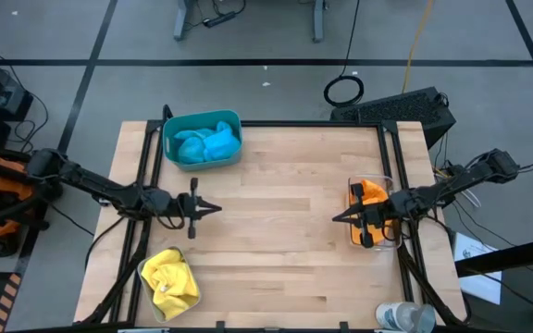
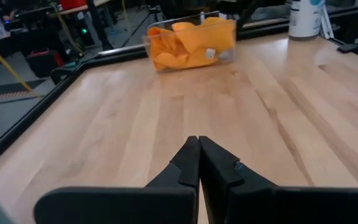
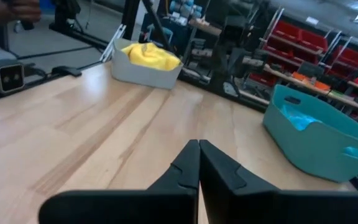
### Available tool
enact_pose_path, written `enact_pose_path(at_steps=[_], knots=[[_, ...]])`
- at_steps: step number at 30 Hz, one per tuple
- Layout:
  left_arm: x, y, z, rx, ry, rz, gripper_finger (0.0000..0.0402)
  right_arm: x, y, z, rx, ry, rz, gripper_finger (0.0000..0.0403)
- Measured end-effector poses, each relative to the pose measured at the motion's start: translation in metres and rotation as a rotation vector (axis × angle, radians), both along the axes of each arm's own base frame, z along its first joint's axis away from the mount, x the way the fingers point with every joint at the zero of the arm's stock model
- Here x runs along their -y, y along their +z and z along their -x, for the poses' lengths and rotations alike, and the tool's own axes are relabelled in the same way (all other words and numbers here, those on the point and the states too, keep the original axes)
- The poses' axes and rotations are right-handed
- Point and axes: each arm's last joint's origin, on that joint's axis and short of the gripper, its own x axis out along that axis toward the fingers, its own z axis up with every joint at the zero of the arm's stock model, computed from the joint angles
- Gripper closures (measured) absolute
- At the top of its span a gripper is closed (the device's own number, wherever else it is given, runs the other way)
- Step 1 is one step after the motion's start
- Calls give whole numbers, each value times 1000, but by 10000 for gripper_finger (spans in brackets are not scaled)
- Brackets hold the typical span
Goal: Sort microfiber towel by color & place in baskets
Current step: Return to Home Position
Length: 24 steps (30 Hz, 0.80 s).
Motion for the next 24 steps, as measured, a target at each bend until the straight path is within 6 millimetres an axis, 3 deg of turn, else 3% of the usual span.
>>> enact_pose_path(at_steps=[9,24], knots=[[-8,-11,20,56,-42,50,394,1,2,2,11,-17,-4,403],[-12,-7,29,71,-53,57,394,7,9,11,67,-117,-3,403]])
